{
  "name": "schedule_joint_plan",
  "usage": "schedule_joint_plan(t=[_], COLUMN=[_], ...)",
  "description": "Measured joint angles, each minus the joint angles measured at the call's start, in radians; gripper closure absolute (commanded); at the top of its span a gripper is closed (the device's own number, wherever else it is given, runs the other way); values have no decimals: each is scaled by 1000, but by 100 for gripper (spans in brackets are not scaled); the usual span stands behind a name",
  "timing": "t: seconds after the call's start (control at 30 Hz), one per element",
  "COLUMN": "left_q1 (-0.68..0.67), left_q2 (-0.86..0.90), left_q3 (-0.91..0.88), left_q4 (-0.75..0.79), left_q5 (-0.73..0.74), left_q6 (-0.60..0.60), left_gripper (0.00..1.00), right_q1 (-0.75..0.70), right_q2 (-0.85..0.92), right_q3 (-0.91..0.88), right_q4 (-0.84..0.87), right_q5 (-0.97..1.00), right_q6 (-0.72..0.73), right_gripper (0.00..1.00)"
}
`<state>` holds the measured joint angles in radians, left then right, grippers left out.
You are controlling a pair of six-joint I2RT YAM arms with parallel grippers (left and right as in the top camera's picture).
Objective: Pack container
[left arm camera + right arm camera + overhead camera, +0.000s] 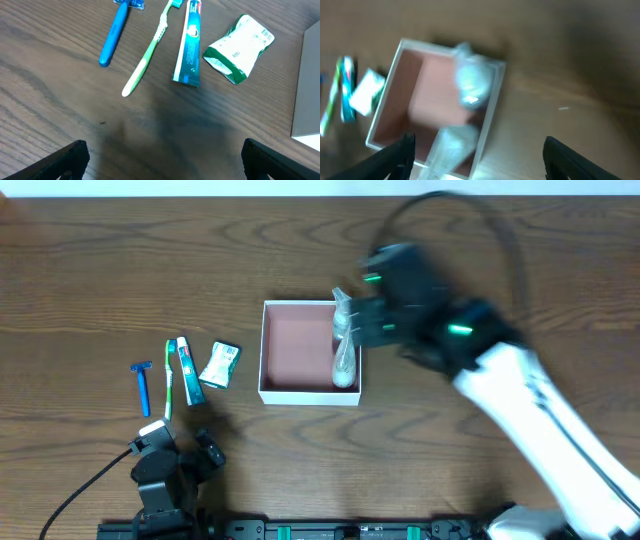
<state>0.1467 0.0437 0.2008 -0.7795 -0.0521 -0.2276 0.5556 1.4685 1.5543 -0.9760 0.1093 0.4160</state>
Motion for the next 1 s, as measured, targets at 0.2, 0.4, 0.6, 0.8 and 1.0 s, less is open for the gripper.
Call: schedule_joint_plan(t=[0.2,0.4,0.6,0.8,1.0], left_q1=[0,0,0,0,0], left_q2=[0,0,0,0,0], left_q3=[0,0,0,0,0], left_q4=[0,0,0,2,1], left_q5=[0,-2,-8,-9,-16], left_q6=[0,2,19,21,23], left_gripper=[2,2,2,2,2], right_q1=[-296,-530,-595,-595,-595], right_q2=[-159,-146,-138,-138,-138], right_q3=[21,20,18,18,18], right_q4=[-82,-125,-140,-140,-140], right_q5=[13,15,16,15,15], right_q6=[-2,-3,-3,-3,-3], right_gripper=[1,1,1,1,1])
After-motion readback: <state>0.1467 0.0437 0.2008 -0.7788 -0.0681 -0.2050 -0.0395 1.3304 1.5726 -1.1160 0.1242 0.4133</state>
